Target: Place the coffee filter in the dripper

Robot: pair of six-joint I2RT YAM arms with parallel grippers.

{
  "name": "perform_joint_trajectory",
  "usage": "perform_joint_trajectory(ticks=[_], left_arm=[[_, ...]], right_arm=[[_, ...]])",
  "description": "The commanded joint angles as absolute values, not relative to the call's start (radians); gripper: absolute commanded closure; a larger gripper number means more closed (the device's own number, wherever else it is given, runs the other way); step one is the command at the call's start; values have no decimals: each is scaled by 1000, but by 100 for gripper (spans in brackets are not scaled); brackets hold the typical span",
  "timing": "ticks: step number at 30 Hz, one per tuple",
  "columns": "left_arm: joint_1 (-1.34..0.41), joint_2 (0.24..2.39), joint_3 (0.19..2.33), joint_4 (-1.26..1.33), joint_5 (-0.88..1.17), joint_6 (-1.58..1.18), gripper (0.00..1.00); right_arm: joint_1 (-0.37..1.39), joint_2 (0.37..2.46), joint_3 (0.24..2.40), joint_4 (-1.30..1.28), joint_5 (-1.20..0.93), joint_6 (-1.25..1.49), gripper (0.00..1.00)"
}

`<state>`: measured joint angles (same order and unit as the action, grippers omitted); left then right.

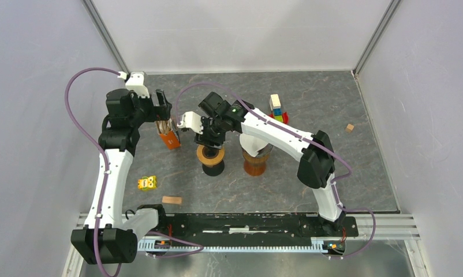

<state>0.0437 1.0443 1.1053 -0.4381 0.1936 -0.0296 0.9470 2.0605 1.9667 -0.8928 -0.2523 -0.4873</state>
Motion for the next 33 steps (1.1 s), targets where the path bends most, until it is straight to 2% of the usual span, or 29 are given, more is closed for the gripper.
perform_joint_trajectory(ticks=[1,10,15,27,33], left_arm=[[47,1035,1094,-390,213,-46,0],[46,1120,1129,-446,328,34,0],[39,1269,1270,-573,369,87,3],[-102,1688,1667,-876,267,290,16],[-121,1890,1781,-956,211,330,20]], right_arm=[[948,2065,2030,-874,-238,-488,44],[949,1959,2033,-849,-184,-483,34],[948,1845,2009,-817,-153,-495,30],[948,1646,1881,-783,-107,-529,30],[946,1604,1816,-772,-107,-534,31]])
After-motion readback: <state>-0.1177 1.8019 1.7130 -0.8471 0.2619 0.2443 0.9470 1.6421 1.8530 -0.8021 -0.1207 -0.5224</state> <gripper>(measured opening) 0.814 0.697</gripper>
